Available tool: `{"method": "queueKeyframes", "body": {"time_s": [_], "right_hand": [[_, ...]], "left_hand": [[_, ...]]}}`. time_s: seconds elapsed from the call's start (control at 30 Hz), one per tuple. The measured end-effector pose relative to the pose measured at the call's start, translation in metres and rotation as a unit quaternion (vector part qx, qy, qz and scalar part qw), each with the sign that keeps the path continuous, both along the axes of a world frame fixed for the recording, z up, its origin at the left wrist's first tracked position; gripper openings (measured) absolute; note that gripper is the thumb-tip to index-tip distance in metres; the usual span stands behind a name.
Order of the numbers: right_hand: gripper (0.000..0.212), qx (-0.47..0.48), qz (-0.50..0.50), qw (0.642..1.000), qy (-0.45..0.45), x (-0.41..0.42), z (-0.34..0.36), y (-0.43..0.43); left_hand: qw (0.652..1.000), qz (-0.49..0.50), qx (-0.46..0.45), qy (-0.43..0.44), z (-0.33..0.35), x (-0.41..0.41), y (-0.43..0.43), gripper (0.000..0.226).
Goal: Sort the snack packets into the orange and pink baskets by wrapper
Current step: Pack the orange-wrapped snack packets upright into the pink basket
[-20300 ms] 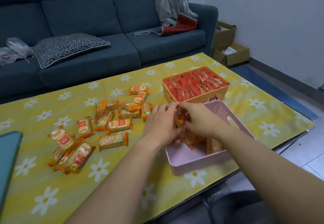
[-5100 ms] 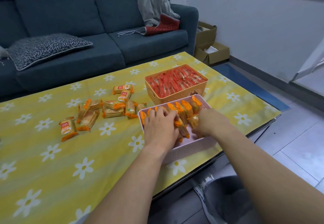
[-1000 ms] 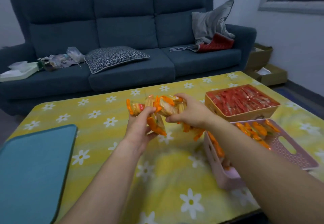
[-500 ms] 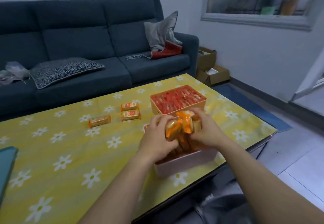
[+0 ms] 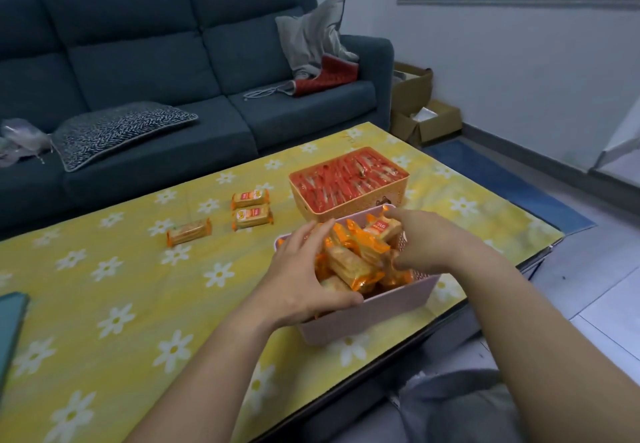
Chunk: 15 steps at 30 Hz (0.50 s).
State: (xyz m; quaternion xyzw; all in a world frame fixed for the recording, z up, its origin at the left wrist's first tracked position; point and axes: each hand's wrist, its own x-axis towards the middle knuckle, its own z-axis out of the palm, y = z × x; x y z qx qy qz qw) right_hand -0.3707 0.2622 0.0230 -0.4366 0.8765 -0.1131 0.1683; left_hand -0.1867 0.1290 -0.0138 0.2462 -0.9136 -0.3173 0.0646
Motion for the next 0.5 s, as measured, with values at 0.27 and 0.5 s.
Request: {"method": "queueKeyframes", "body": {"time_s": [0.27, 0.5], "right_hand": [[0.030, -0.219, -0.004, 0.975, 0.026, 0.020, 0.004, -0.018], [0.051, -0.094, 0.099, 0.989, 0.060, 0.050, 0.000, -0.033]], "left_hand": [[0.988, 0.090, -0.040, 0.117, -0.011, 0.004, -0.021, 0.023], [0.979, 0.189, -0.038, 0.060, -0.018, -0.010, -0.020, 0.034]]}}
